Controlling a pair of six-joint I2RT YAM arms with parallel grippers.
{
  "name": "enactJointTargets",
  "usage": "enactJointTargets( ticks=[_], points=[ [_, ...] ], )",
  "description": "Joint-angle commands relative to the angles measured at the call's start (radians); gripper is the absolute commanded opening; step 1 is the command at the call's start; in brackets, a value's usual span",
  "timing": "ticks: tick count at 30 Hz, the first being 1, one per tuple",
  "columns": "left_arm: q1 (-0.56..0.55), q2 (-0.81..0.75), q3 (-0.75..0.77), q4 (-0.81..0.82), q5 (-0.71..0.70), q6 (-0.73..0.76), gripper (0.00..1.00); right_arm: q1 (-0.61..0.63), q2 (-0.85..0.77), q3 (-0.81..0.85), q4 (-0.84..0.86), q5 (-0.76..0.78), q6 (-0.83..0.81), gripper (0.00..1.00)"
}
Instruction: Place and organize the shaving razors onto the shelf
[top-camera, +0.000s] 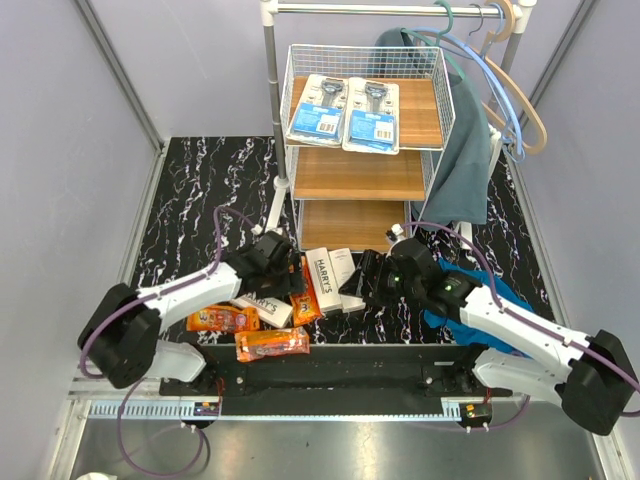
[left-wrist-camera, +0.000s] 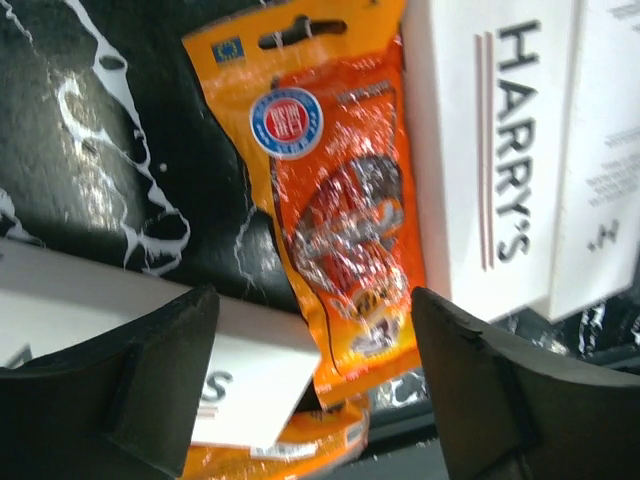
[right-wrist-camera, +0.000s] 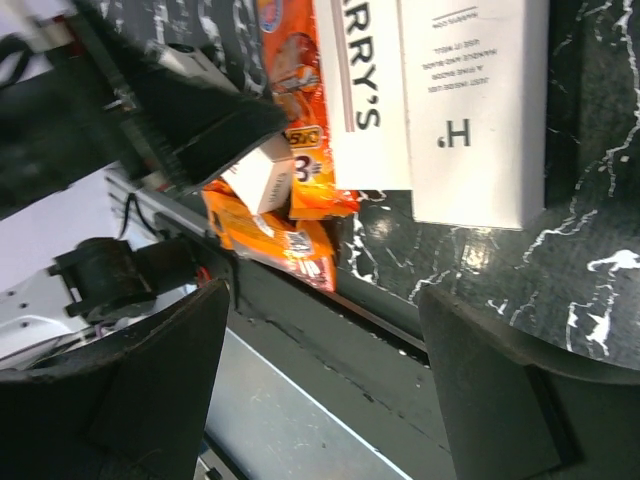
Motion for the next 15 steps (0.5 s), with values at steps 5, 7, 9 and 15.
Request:
enactJointTargets(
  ticks=[5, 7, 9, 15],
  points=[
    [0.030, 0.146, 0.000, 0.170, 0.078, 0.049, 0.44, 0.009, -0.102, -0.058, 0.098, -0.009, 0.043, 0.86],
    [0.030, 0.148, -0.017, 0.191, 0.072, 0.052, 0.18, 0.009, -0.105, -0.067, 0.120, -0.032, 0.040, 0.86],
    [0.030, 0.143, -0.032, 0.212, 0.071, 0.057, 0.00, 0.014, -0.096, -0.064, 0.123, -0.041, 0.031, 0.85],
    [0.030, 0.022, -0.052, 0.228, 0.089, 0.042, 0.00, 0.090, -0.007, -0.028, 0.186, -0.014, 0.035, 0.85]
  ],
)
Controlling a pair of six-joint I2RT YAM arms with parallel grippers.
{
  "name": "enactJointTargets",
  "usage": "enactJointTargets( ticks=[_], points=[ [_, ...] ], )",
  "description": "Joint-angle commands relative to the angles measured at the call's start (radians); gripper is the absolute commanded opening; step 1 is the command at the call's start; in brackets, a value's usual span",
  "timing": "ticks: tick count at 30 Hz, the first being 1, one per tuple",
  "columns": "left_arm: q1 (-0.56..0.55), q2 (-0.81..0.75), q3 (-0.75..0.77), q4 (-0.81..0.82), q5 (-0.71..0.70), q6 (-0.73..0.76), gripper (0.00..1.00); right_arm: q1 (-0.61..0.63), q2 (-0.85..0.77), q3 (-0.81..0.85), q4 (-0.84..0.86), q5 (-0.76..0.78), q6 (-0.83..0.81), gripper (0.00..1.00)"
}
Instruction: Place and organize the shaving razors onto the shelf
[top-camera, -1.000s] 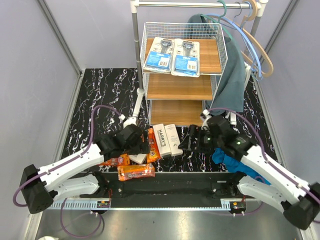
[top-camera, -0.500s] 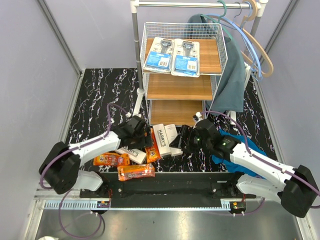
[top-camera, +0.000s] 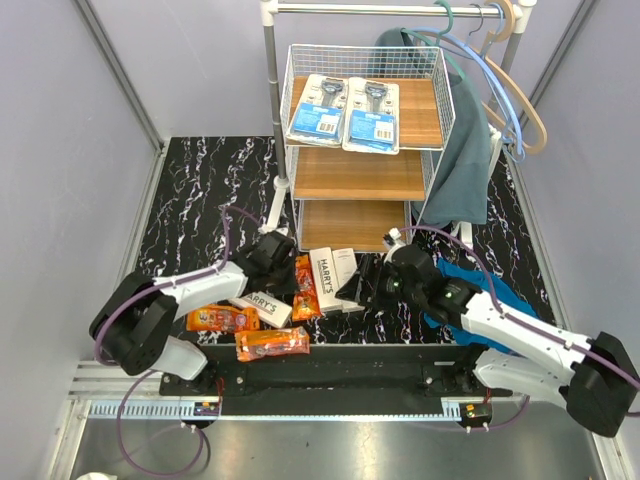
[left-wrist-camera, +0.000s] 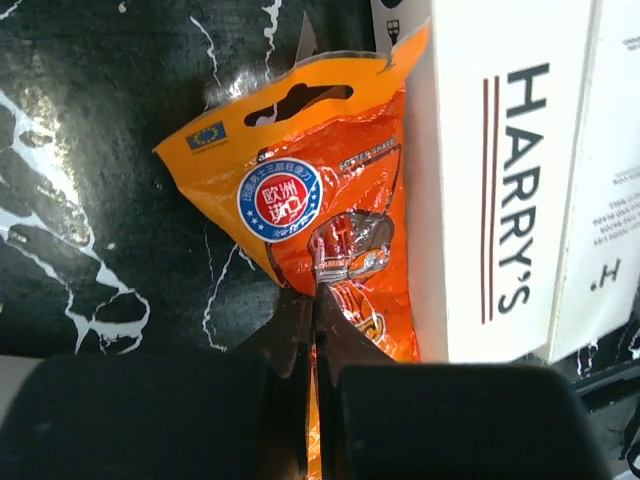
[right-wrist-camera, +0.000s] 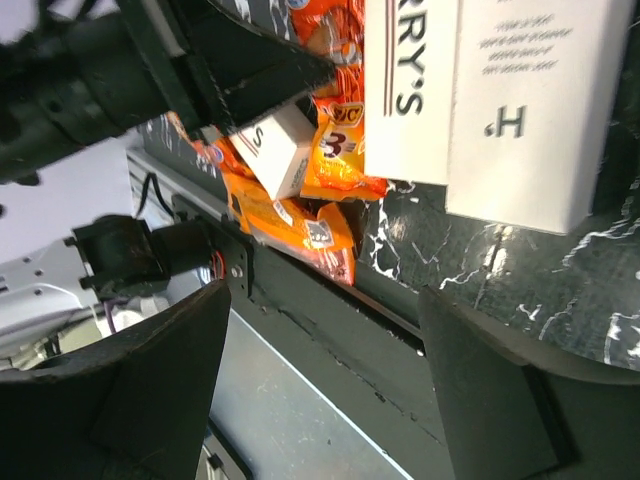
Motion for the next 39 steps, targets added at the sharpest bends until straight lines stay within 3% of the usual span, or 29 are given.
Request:
enactJointTargets(
  ticks=[1, 4, 11, 15, 22, 25, 26, 29, 30, 32, 33, 34, 35, 36, 39],
  points=[
    [0.001, -0.134, -0.017, 0.018, 0.007, -0.006, 0.00, 0.082, 0.086, 0.047, 0.097, 0.025, 0.009, 0.85],
    [0.001, -0.252, 0.014, -0.059, -0.005, -0.019, 0.00, 0.139, 0.161, 0.076, 0.155, 0.053, 0.022, 0.85],
    [0.000, -0.458, 0.033, -0.145, 0.058, -0.073, 0.00, 0.236, 0.288, 0.056, 0.498, 0.108, 0.114, 0.81],
    [-0.002, -0.513, 0.037, -0.154, 0.087, -0.093, 0.00, 0.260, 0.344, 0.100, 0.511, 0.137, 0.118, 0.77],
    [-0.013, -0.578, 0.043, -0.176, 0.093, -0.111, 0.00, 0.260, 0.296, 0.037, 0.611, 0.196, 0.142, 0.63],
    [-0.023, -0.605, 0.039, -0.165, 0.090, -0.142, 0.00, 0.260, 0.296, 0.034, 0.618, 0.196, 0.147, 0.45],
    [-0.026, -0.610, 0.039, -0.163, 0.087, -0.145, 0.00, 0.260, 0.307, 0.036, 0.623, 0.191, 0.148, 0.30],
    [-0.031, -0.625, 0.046, -0.166, 0.067, -0.148, 0.00, 0.263, 0.334, 0.051, 0.631, 0.165, 0.148, 0.03],
    [-0.031, -0.638, 0.049, -0.166, 0.055, -0.150, 0.00, 0.265, 0.339, 0.056, 0.629, 0.162, 0.147, 0.00],
    [-0.031, -0.648, 0.051, -0.171, 0.046, -0.148, 0.20, 0.271, 0.341, 0.070, 0.609, 0.165, 0.139, 0.00],
    [-0.031, -0.654, 0.059, -0.185, 0.032, -0.144, 0.37, 0.274, 0.336, 0.076, 0.597, 0.173, 0.135, 0.00],
    [-0.031, -0.655, 0.065, -0.200, 0.024, -0.125, 0.67, 0.274, 0.333, 0.082, 0.567, 0.179, 0.124, 0.00],
    [-0.031, -0.653, 0.072, -0.220, 0.010, -0.113, 0.90, 0.274, 0.319, 0.093, 0.553, 0.183, 0.119, 0.00],
    [-0.031, -0.653, 0.089, -0.266, -0.020, -0.099, 0.99, 0.274, 0.310, 0.096, 0.542, 0.193, 0.115, 0.00],
    [-0.033, -0.661, 0.120, -0.379, -0.131, -0.058, 0.99, 0.274, 0.272, 0.117, 0.491, 0.207, 0.093, 0.00]
  ],
)
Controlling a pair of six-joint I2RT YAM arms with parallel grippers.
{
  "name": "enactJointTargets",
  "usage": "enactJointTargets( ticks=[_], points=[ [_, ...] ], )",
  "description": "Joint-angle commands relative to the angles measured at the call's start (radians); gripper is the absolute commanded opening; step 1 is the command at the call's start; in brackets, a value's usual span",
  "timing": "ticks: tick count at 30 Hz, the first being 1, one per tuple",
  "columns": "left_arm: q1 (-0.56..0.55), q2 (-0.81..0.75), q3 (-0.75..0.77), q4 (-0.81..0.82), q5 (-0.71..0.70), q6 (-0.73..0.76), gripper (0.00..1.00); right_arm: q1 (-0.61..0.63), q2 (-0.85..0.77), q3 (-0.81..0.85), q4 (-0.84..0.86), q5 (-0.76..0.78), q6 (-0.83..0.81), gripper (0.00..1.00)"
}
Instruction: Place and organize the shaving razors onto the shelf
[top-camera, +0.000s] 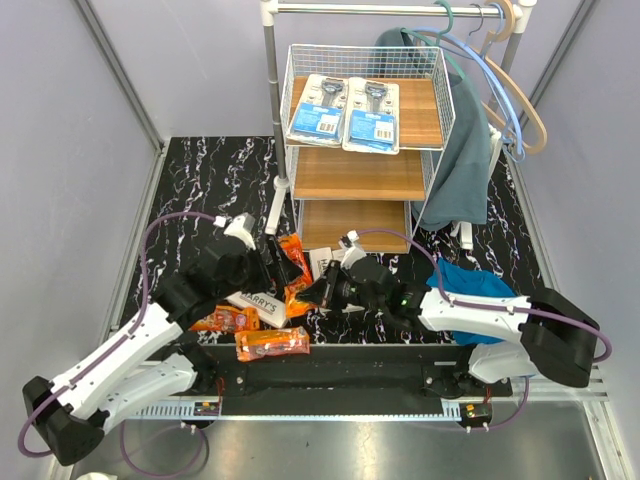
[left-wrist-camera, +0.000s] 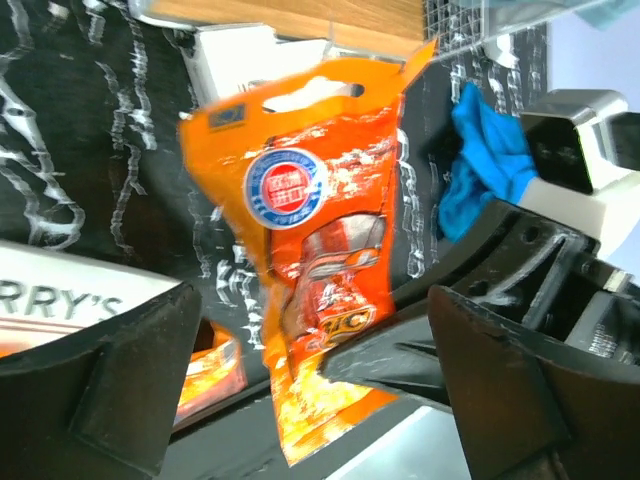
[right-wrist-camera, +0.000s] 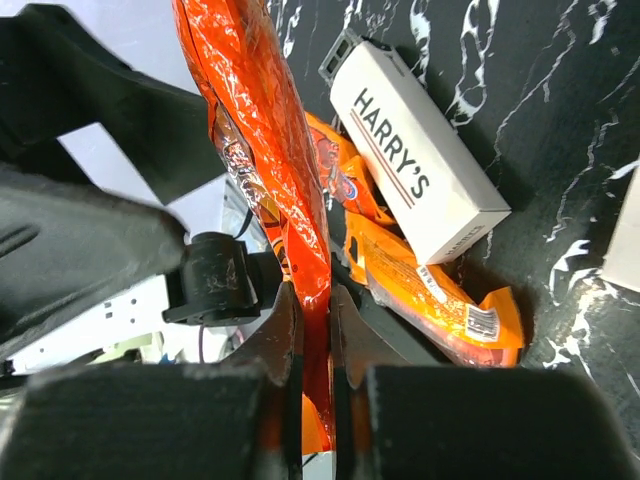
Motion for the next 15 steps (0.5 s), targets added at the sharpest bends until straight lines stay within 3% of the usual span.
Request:
enactJointTargets(
  ticks=[1, 6, 15],
  points=[
    [-0.003, -0.031, 0.085, -0.146, -0.171, 0.061, 0.99, 0.009, -0.069, 0.084, -0.076, 0.046, -0.058, 0.00],
    [-0.003, -0.141, 0.080, -0.299, -0.398, 0.021, 0.99, 0.010, -0.147, 0.150, -0.203, 0.112, -0.098, 0.00],
    [-0.002, -0.256, 0.072, -0.401, -0.530, -0.010, 0.99, 0.000, -0.198, 0.302, -0.464, 0.270, -0.139, 0.00]
  ],
)
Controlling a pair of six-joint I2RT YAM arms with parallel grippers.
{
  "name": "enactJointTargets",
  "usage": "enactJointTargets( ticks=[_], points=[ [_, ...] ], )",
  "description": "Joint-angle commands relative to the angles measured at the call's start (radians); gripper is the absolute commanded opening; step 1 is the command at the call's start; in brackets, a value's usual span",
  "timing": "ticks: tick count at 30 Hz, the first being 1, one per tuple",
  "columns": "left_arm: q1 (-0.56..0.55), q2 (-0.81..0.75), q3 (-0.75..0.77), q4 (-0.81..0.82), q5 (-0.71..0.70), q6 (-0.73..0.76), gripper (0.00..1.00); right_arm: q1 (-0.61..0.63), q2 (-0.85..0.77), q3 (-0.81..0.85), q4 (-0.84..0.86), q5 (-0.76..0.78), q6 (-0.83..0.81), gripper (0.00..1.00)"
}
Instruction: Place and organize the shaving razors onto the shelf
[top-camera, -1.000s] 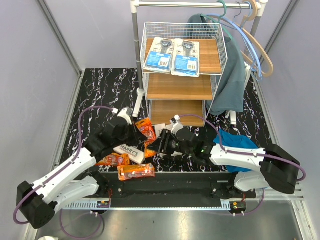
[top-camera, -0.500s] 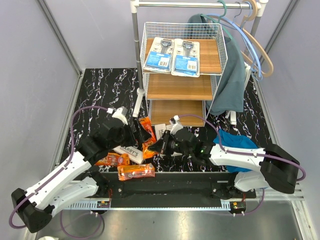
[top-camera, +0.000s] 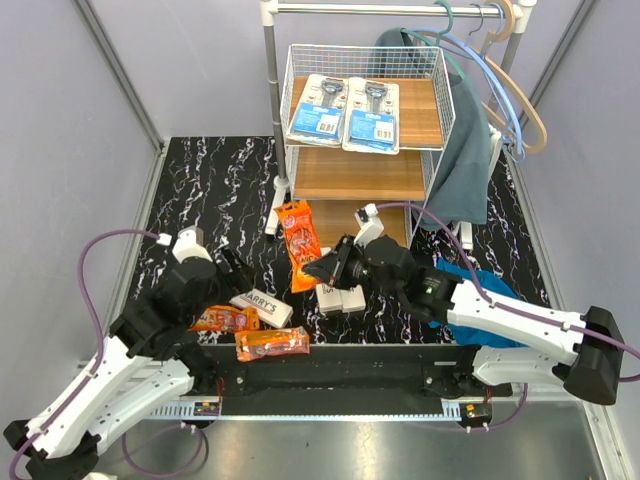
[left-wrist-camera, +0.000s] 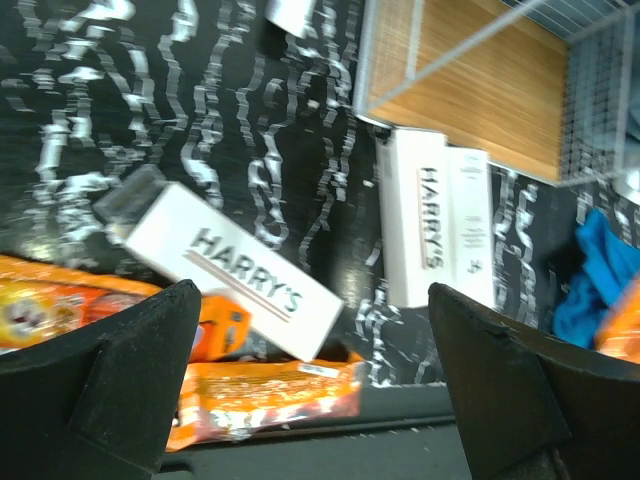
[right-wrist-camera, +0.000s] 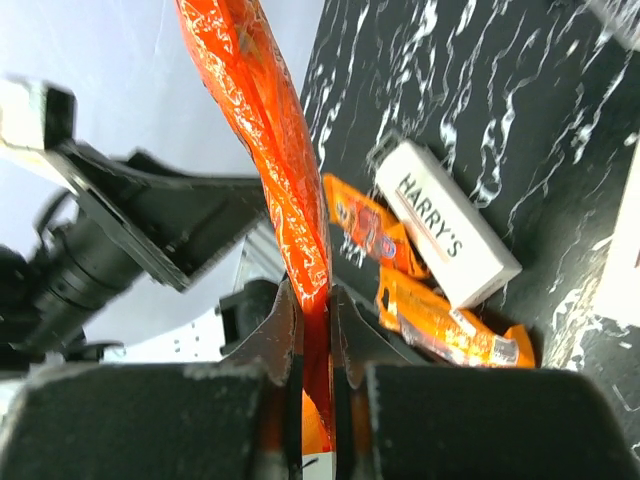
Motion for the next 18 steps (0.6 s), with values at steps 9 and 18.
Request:
enactJointTargets(
  ticks=[9, 18],
  points=[
    [0.001, -0.013, 0.001, -0.052, -0.076, -0.013, 0.99, -0.137, -0.004, 0.173, -0.213, 0.140, -0.052, 0.00],
    [0.000, -0.031, -0.076, -0.029, -0.020, -0.042, 0.99, -0.228, 0.103, 0.291, -0.198, 0.133, -0.085, 0.00]
  ],
)
